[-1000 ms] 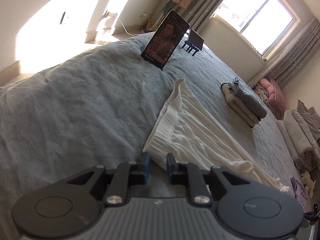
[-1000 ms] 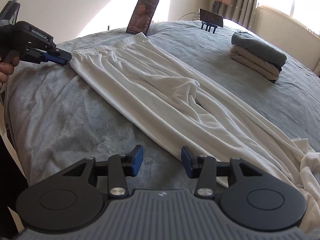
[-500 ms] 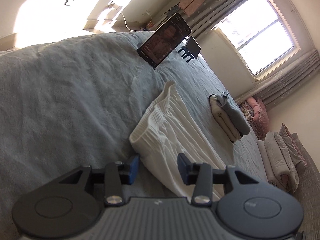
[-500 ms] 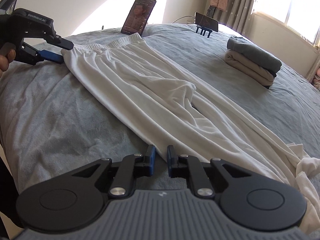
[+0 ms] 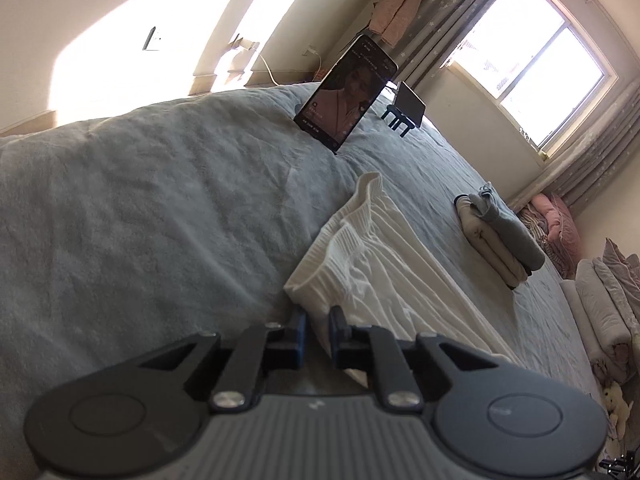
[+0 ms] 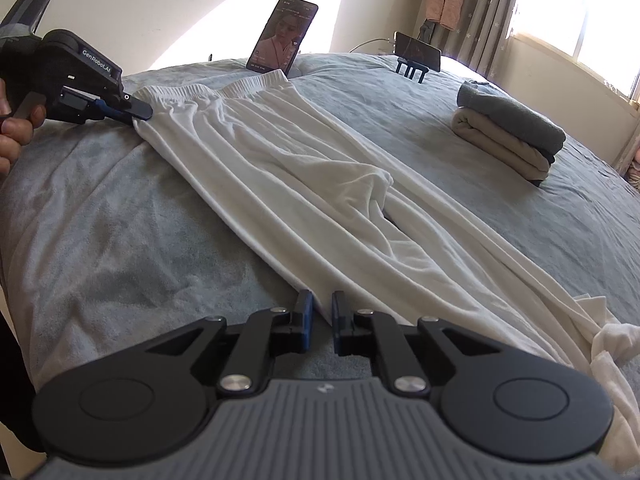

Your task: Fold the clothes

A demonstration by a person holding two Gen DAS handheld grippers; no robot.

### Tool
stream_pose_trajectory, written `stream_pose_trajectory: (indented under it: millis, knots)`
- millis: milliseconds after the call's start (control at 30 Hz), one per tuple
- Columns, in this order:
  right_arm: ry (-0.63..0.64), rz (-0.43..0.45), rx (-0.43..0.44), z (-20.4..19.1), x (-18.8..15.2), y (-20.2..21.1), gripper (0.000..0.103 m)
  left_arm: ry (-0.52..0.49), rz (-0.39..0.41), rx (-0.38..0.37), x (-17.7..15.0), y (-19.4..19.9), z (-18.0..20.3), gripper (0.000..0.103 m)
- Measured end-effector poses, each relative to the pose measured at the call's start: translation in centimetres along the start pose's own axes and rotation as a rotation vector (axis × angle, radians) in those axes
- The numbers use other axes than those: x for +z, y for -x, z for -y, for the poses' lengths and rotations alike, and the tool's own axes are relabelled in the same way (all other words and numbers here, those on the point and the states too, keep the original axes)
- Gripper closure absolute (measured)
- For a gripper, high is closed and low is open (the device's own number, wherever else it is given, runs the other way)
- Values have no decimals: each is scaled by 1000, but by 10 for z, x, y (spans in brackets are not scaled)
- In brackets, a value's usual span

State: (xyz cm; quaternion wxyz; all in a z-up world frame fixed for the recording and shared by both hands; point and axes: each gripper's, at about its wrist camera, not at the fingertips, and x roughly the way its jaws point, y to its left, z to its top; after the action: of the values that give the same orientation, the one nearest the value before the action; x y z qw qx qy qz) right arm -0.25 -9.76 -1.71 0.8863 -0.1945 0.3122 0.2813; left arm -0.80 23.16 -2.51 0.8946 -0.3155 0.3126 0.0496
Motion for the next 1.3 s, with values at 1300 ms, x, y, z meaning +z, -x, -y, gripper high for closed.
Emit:
stream_pose_trajectory:
  millis: [1300]
  knots:
    - [245, 24, -48, -55, -2, 35, 87, 29, -27, -8, 2, 38, -24, 98]
